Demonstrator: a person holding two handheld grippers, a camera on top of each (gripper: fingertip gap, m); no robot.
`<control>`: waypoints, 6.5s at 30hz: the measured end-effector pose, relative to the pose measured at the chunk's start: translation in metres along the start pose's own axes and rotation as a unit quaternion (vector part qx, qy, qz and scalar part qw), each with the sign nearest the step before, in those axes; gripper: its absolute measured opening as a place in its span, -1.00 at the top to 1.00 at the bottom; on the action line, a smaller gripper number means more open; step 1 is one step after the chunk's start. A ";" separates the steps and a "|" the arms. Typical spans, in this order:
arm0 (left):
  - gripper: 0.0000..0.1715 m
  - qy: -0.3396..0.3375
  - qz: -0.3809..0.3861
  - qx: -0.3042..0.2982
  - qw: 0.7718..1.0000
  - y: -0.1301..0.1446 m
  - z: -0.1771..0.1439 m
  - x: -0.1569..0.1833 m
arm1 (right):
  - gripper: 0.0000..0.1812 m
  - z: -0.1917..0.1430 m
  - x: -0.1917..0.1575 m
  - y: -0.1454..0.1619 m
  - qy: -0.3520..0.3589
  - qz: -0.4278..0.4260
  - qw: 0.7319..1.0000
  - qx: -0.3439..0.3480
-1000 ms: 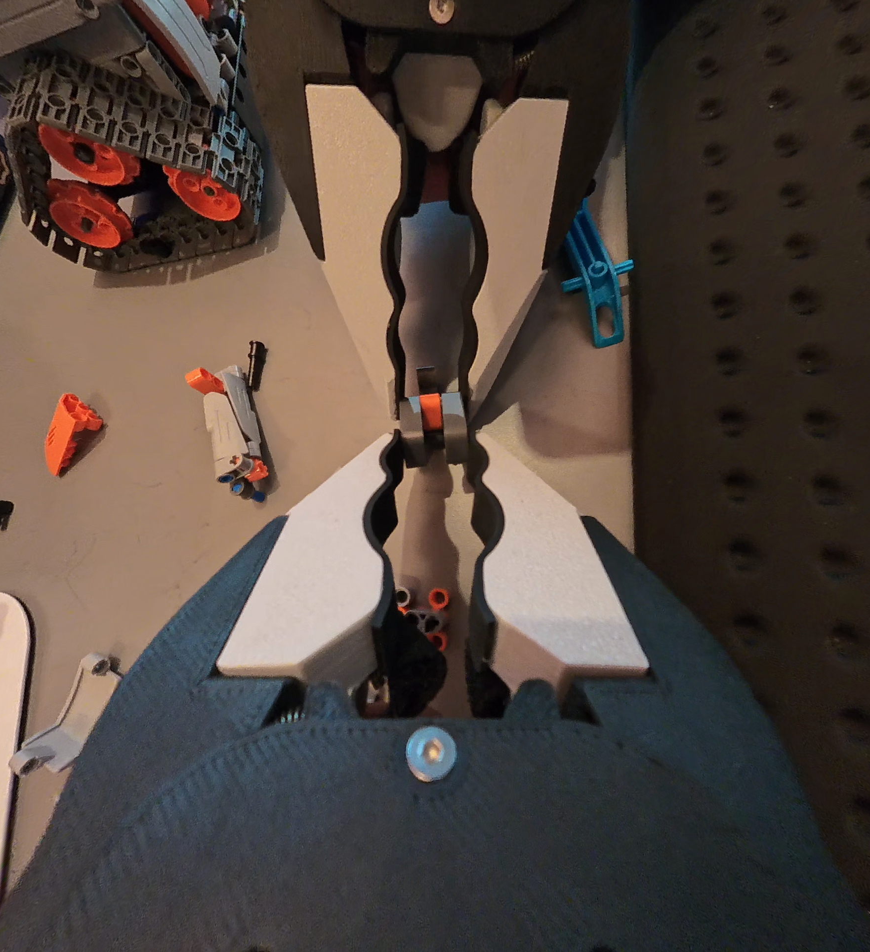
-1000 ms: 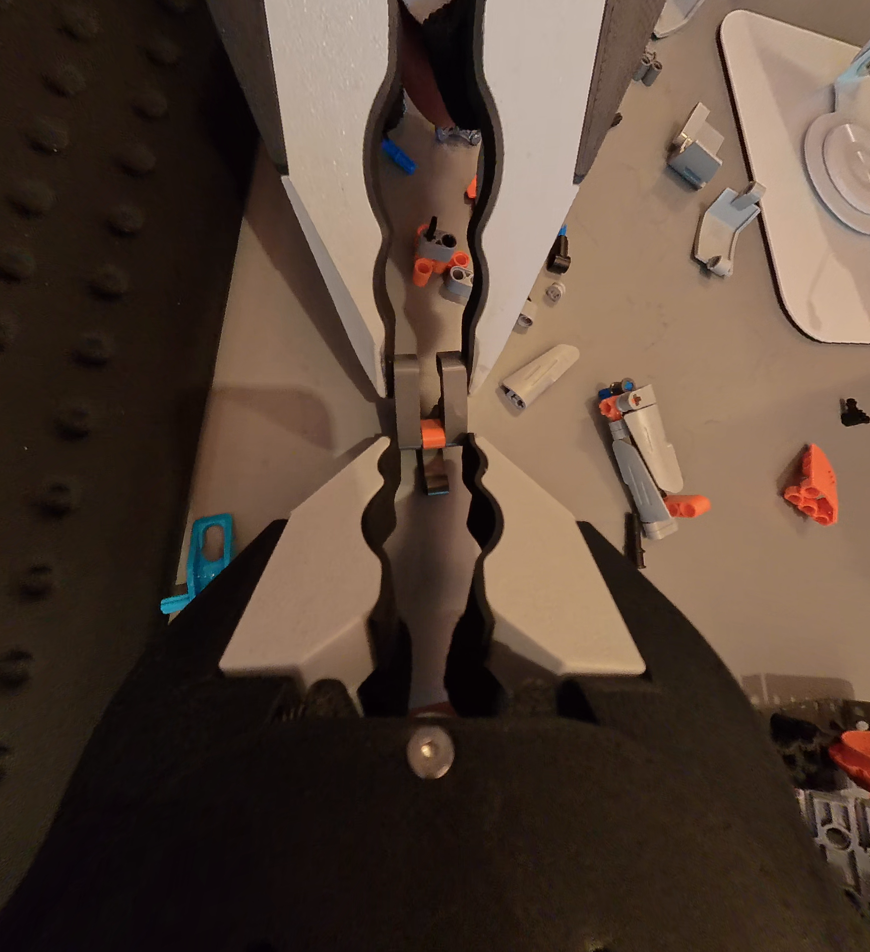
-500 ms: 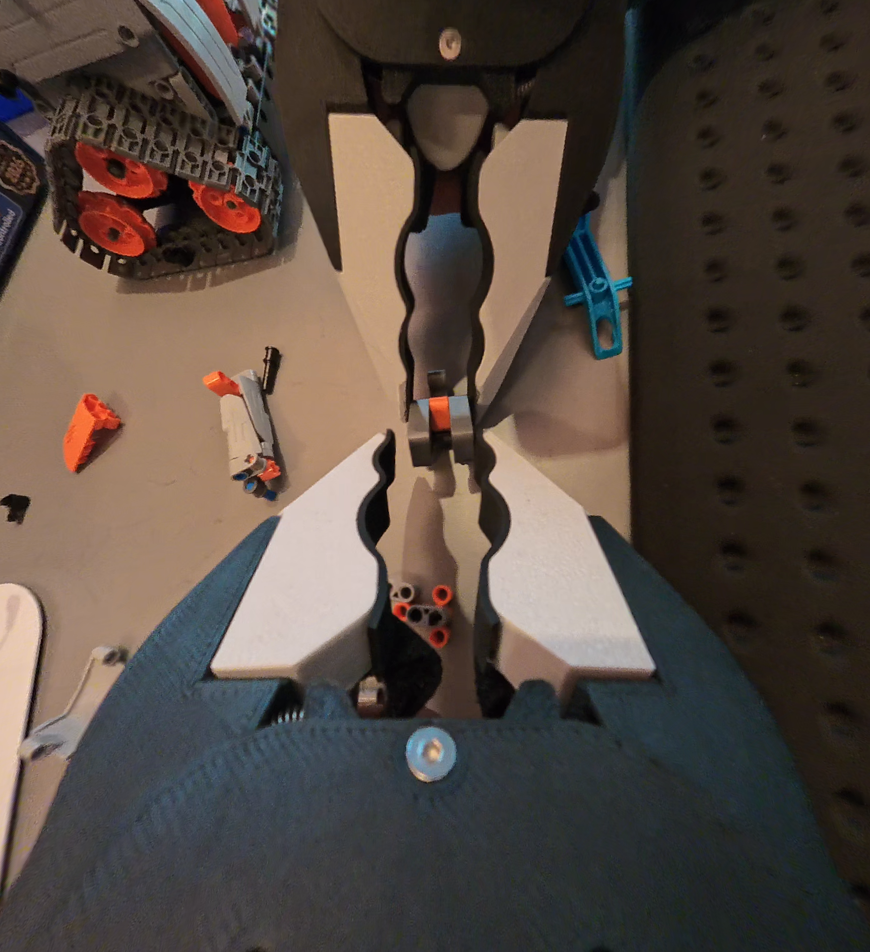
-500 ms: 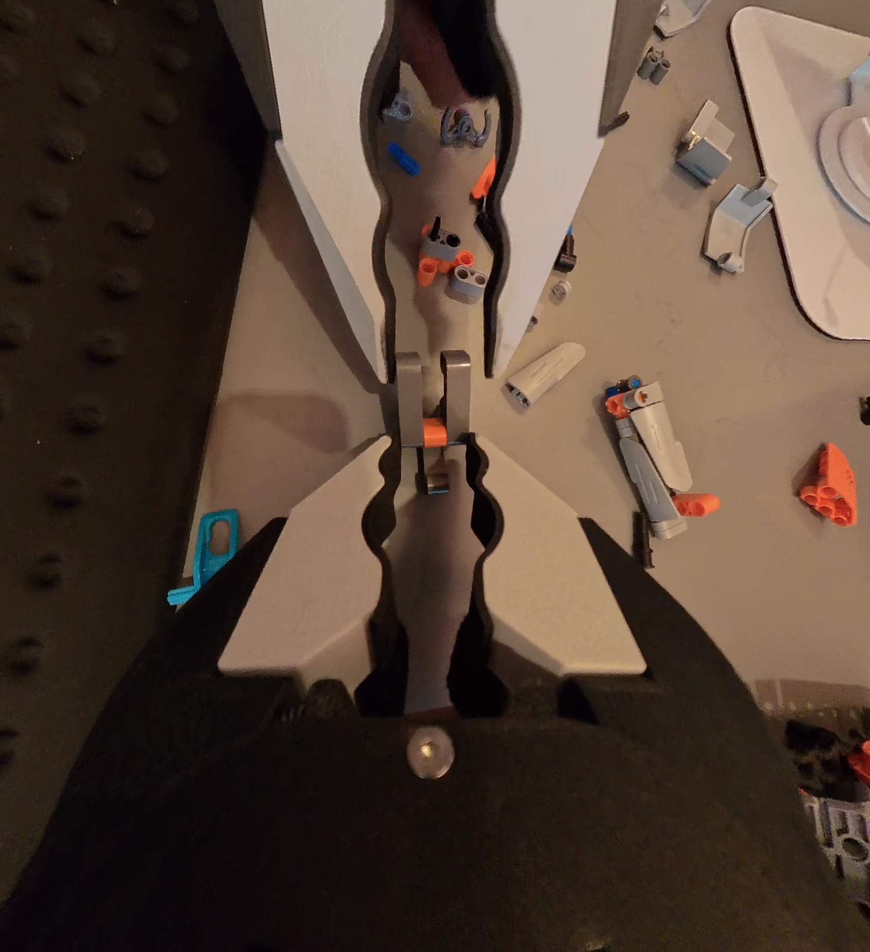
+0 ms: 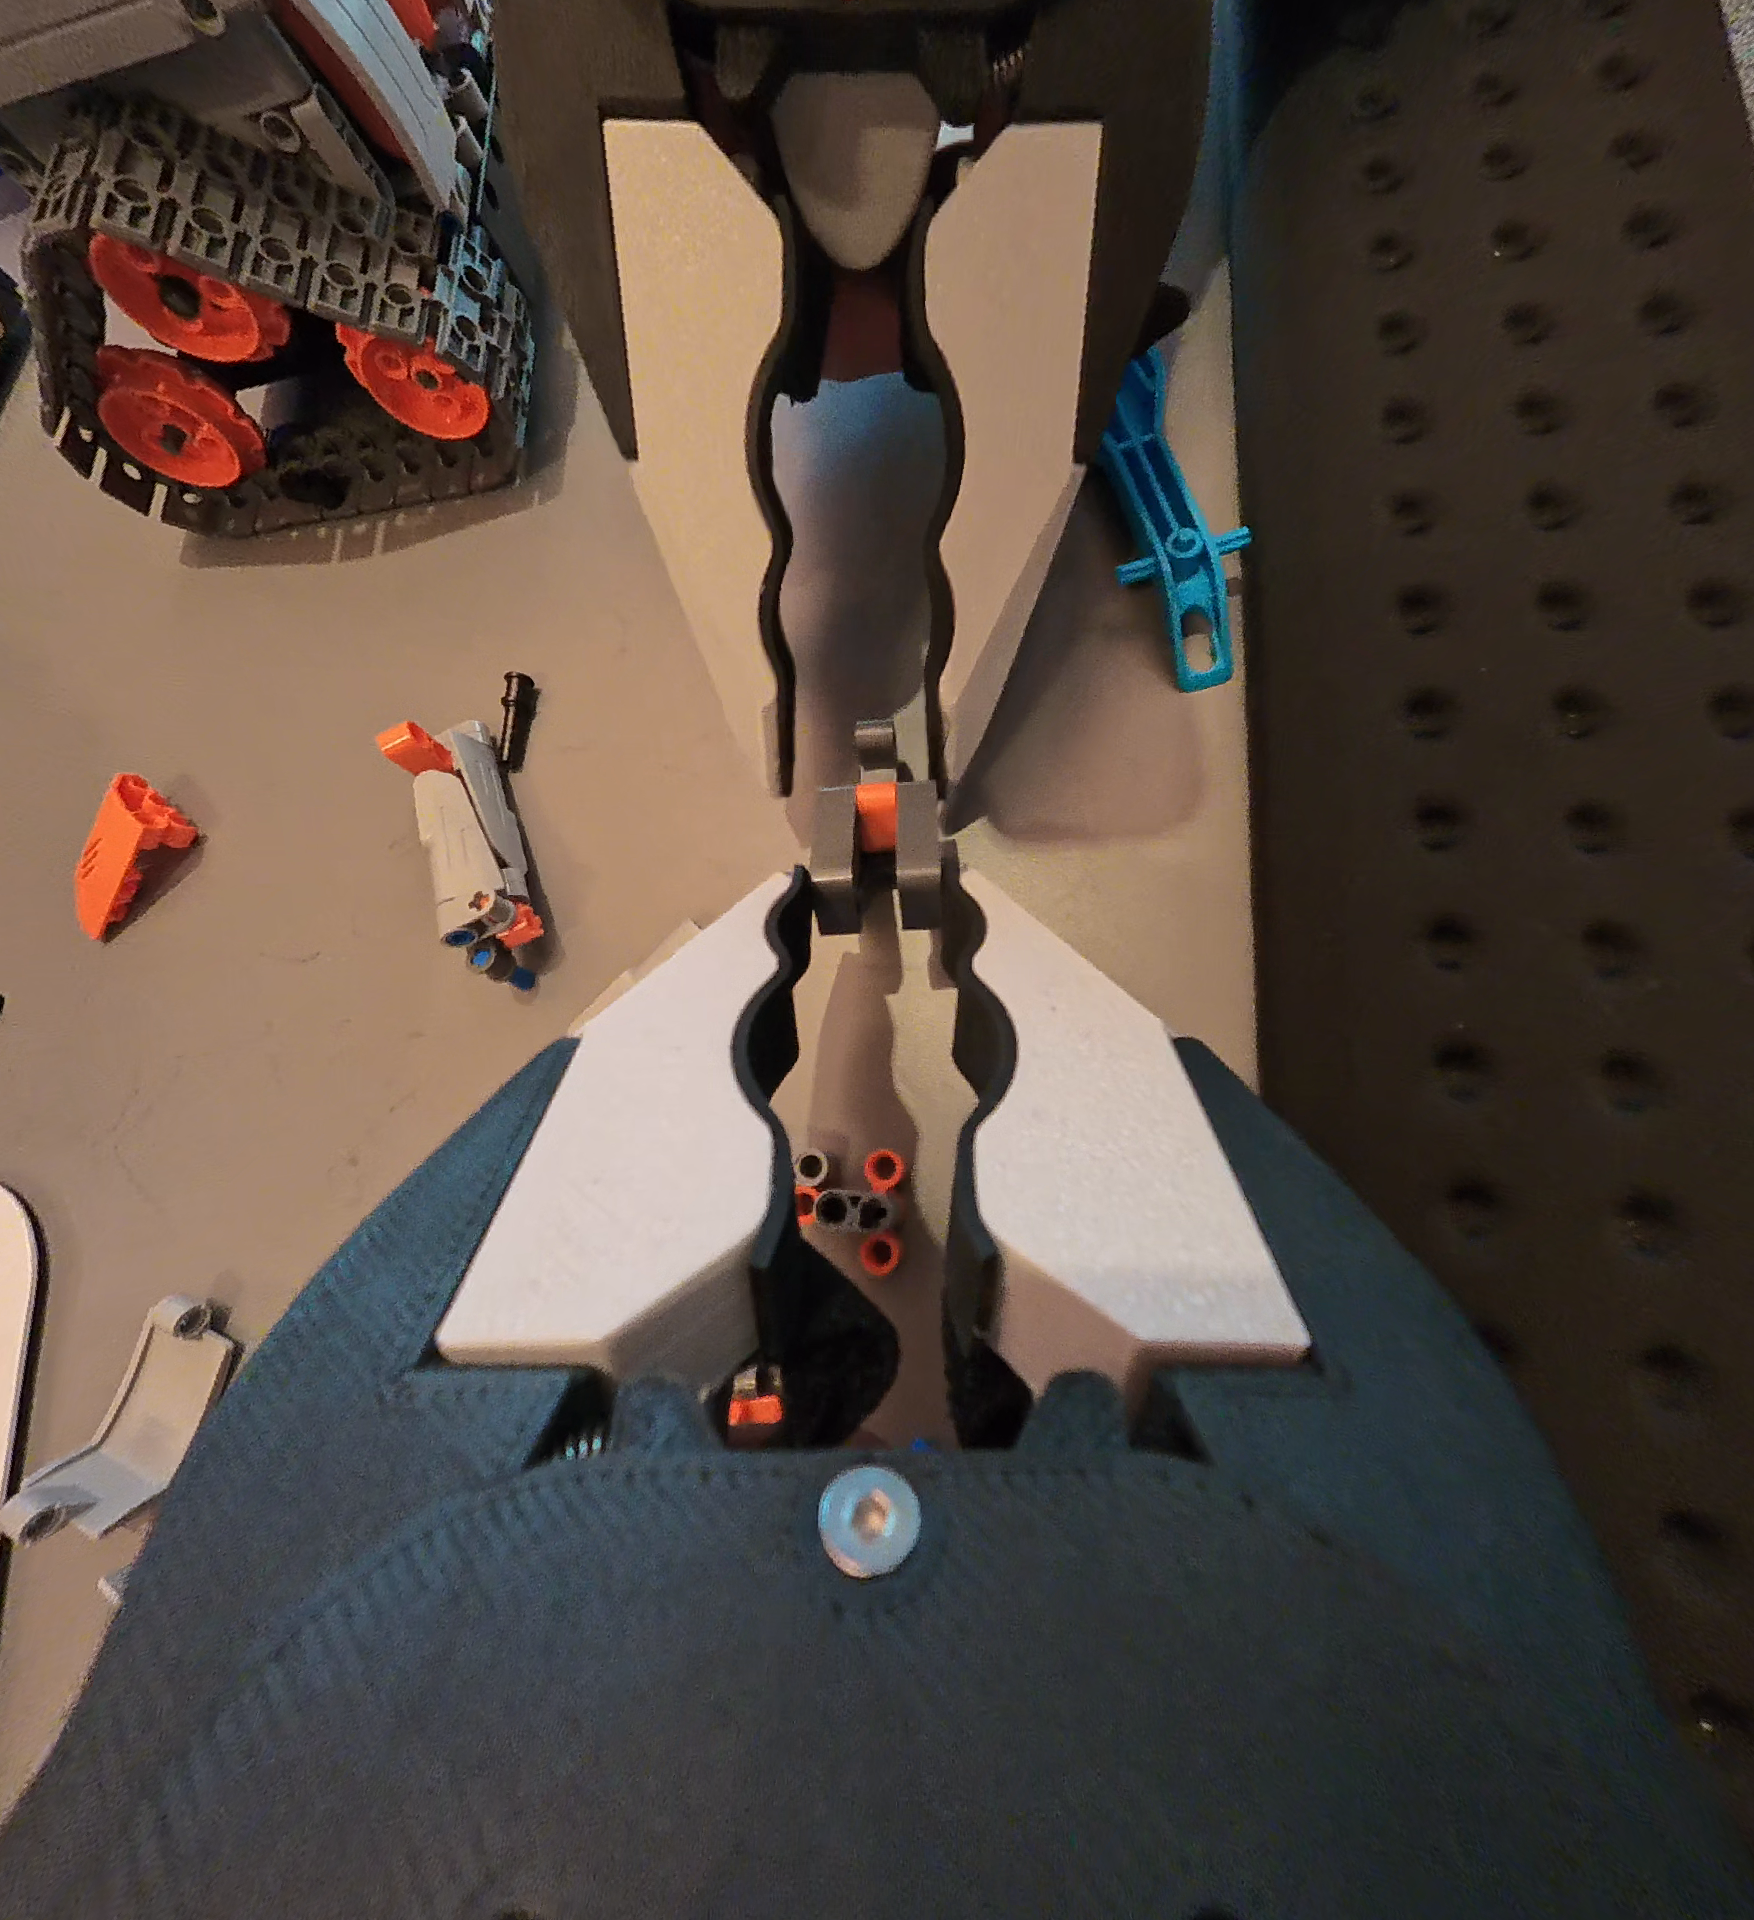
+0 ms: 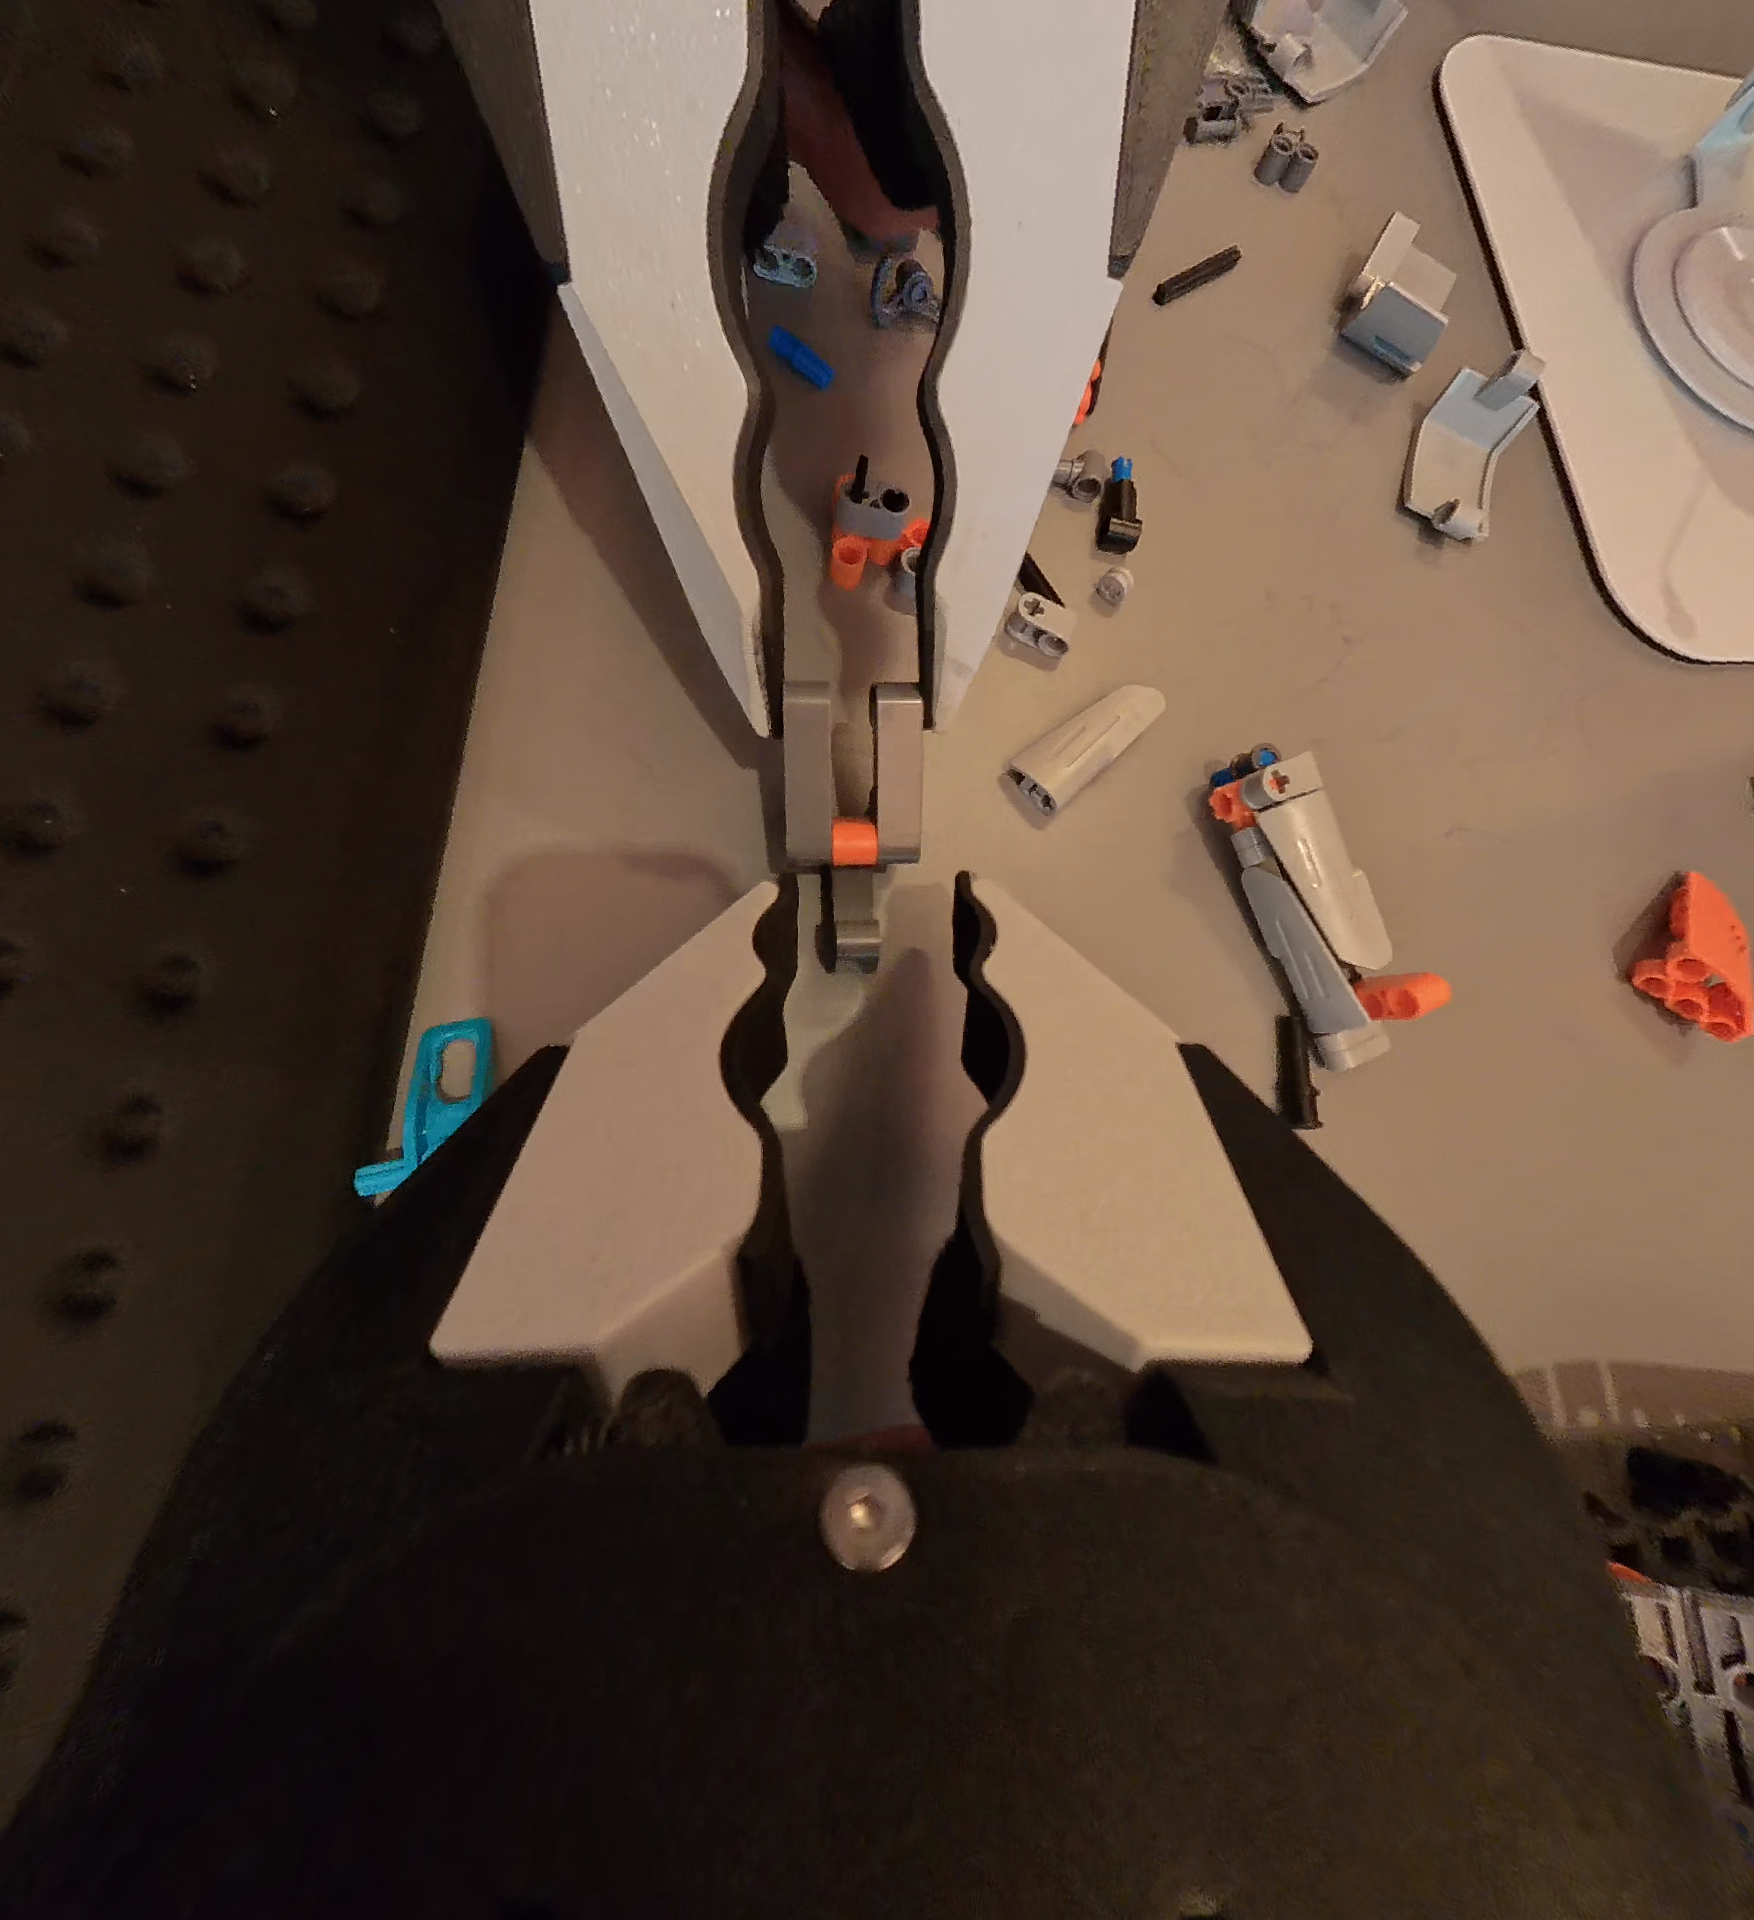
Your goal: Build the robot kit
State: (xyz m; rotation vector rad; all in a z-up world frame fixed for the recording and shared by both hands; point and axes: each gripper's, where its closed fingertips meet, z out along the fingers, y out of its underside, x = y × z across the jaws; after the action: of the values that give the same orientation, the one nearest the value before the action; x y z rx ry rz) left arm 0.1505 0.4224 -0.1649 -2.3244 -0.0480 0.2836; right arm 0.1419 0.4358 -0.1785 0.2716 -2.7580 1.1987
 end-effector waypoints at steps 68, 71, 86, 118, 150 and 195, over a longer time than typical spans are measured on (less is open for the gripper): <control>0.76 -0.067 -0.090 -0.169 0.979 0.132 -0.107 0.003 | 0.68 -0.020 0.049 0.031 0.093 0.038 0.995 0.000; 0.84 -0.057 -0.096 -0.154 0.982 0.126 -0.098 0.005 | 0.68 -0.020 0.049 0.032 0.090 0.038 0.995 0.001; 0.82 -0.055 -0.063 -0.100 0.991 0.097 -0.067 0.000 | 0.69 -0.018 0.046 0.032 0.080 0.036 0.996 0.006; 0.76 -0.209 -0.124 -0.016 0.970 0.093 -0.113 -0.063 | 0.68 -0.028 0.054 0.029 0.097 0.045 0.994 0.020; 0.84 0.034 0.031 -0.031 0.998 0.032 -0.018 0.025 | 0.69 -0.027 0.049 0.026 0.089 0.039 0.995 0.020; 0.73 -0.034 0.076 -0.061 0.995 0.045 -0.013 -0.020 | 0.68 -0.030 0.050 0.026 0.089 0.044 0.995 0.030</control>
State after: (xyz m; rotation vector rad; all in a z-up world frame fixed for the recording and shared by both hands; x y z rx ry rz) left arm 0.1317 0.3794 -0.1843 -2.4444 0.0807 0.4479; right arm 0.0888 0.4698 -0.1674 0.0445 -2.6081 1.2616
